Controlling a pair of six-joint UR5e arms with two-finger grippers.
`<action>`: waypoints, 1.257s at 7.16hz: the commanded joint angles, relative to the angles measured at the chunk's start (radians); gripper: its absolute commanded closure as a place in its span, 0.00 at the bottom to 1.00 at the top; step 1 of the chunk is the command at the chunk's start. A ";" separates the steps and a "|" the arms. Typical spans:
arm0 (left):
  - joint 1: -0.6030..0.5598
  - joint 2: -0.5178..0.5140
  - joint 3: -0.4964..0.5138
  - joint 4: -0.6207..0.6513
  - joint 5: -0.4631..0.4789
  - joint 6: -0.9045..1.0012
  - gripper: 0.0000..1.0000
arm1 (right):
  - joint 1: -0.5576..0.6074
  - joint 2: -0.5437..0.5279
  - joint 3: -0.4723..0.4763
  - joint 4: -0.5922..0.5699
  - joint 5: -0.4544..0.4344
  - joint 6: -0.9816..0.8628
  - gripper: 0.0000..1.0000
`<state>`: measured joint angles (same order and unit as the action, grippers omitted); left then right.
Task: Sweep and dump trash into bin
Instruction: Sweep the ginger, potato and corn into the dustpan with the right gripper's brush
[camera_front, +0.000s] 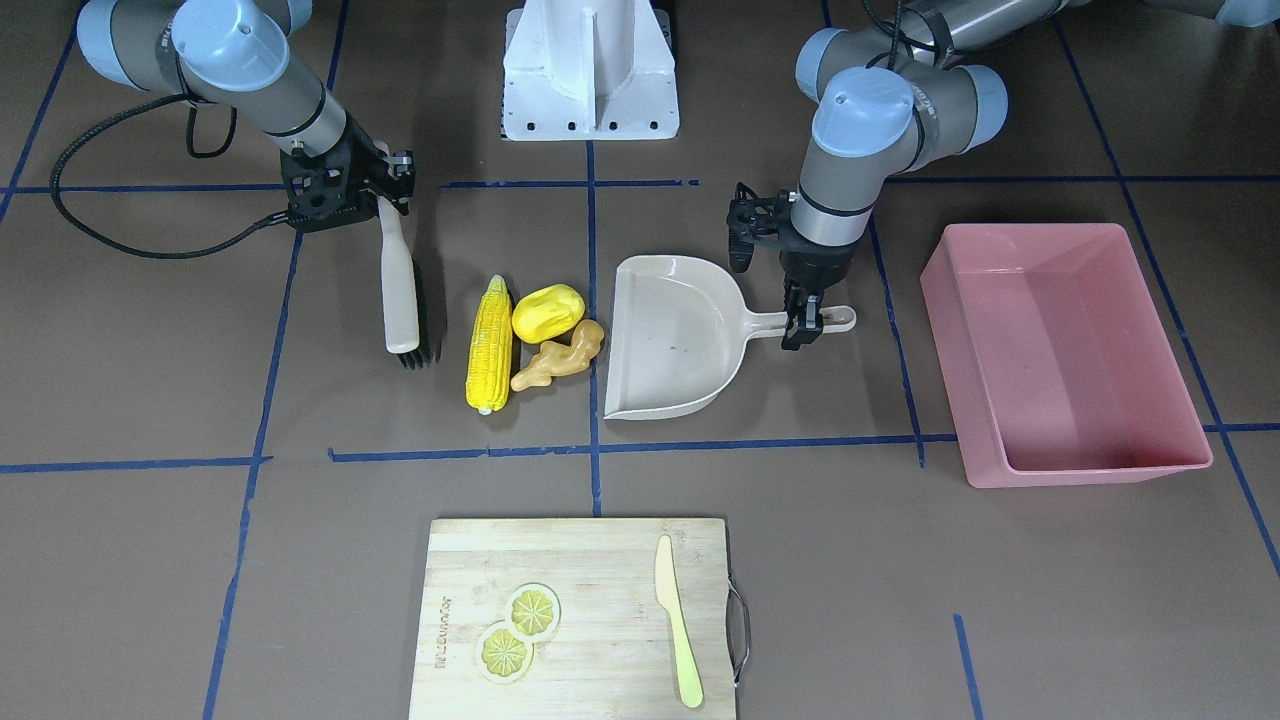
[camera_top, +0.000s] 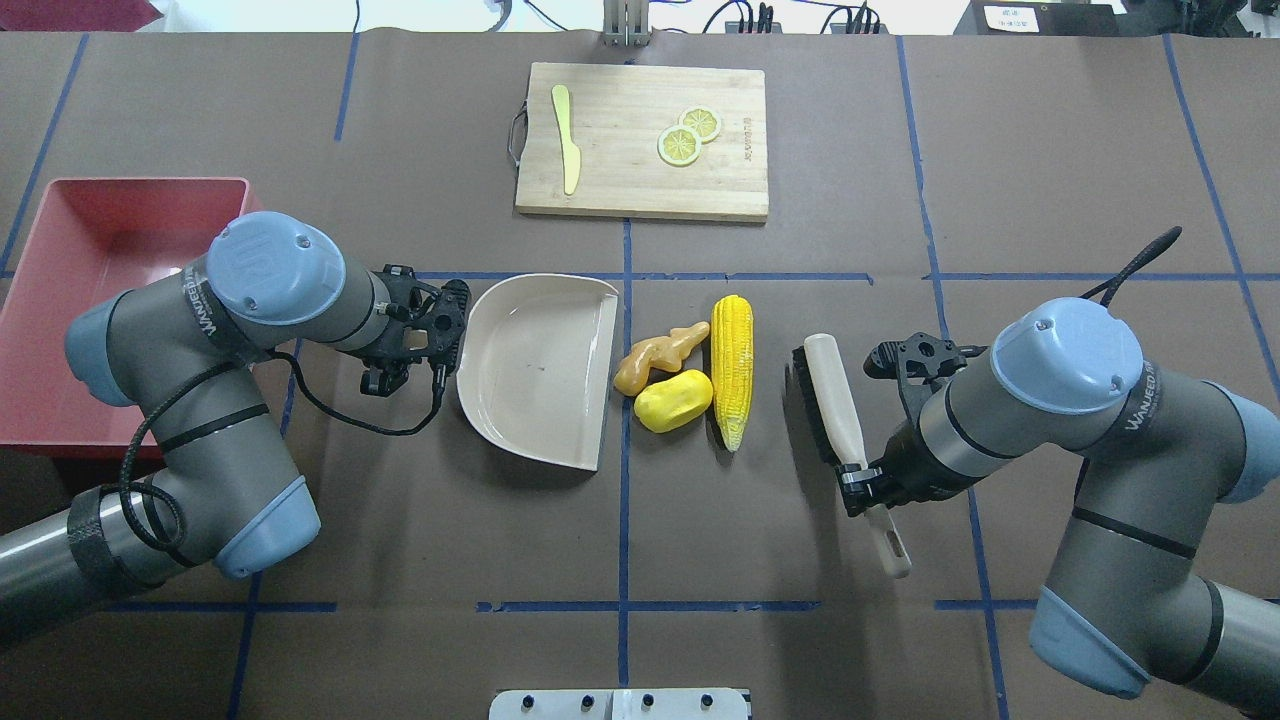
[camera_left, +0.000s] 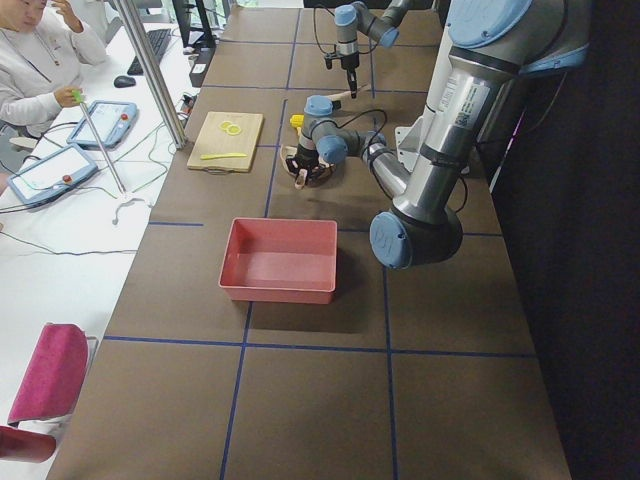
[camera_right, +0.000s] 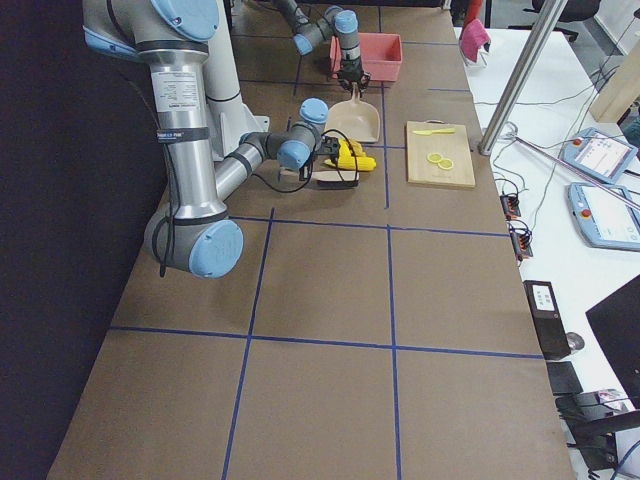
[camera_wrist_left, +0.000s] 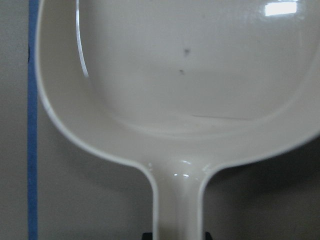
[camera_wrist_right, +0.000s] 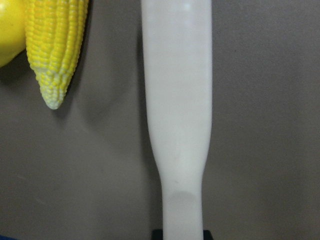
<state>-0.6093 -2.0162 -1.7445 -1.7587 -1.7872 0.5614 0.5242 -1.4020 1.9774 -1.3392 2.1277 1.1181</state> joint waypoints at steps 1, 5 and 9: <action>0.008 -0.025 0.005 0.025 0.018 0.003 0.96 | 0.003 0.038 -0.035 -0.001 0.000 0.002 1.00; 0.058 -0.090 0.028 0.065 0.070 -0.046 0.96 | 0.003 0.077 -0.072 -0.001 0.000 0.003 1.00; 0.095 -0.162 0.077 0.067 0.074 -0.150 0.96 | 0.002 0.211 -0.152 -0.063 0.000 0.020 1.00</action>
<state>-0.5252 -2.1509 -1.6848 -1.6921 -1.7152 0.4491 0.5268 -1.2251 1.8473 -1.3885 2.1276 1.1326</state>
